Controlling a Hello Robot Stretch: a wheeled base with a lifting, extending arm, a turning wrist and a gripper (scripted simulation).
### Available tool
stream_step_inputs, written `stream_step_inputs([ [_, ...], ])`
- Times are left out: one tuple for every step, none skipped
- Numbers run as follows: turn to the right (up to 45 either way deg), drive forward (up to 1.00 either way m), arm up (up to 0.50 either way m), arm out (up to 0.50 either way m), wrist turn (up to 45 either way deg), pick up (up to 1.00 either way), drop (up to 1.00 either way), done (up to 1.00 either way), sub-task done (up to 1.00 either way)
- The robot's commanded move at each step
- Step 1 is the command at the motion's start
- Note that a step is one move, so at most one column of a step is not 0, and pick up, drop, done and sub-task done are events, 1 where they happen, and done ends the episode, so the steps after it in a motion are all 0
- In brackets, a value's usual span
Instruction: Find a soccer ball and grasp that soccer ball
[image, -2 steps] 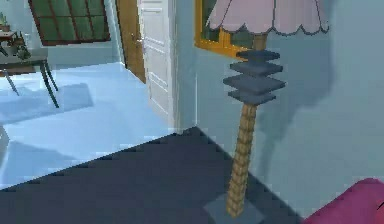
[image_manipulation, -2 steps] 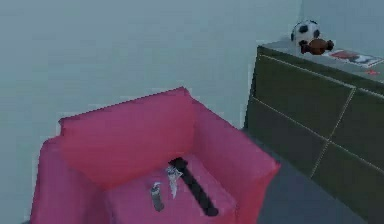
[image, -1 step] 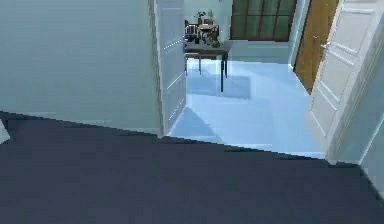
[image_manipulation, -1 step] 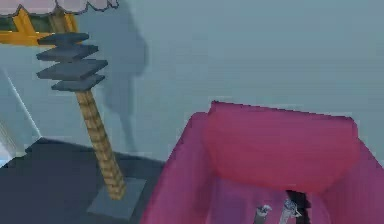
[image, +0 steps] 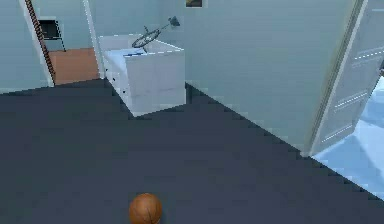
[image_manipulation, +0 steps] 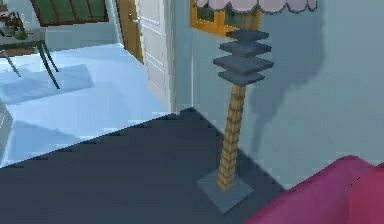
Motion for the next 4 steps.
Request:
stream_step_inputs([
  [-21.0, 0.0, 0.0, 0.0, 0.0, 0.0, 0.0, 0.0, 0.0],
  [0.0, 0.2, 0.0, 0.0, 0.0, 0.0, 0.0, 0.0, 0.0],
  [-45.0, 0.0, 0.0, 0.0, 0.0, 0.0, 0.0, 0.0, 0.0],
  [-42.0, 0.0, 0.0, 0.0, 0.0, 0.0, 0.0, 0.0, 0.0],
])
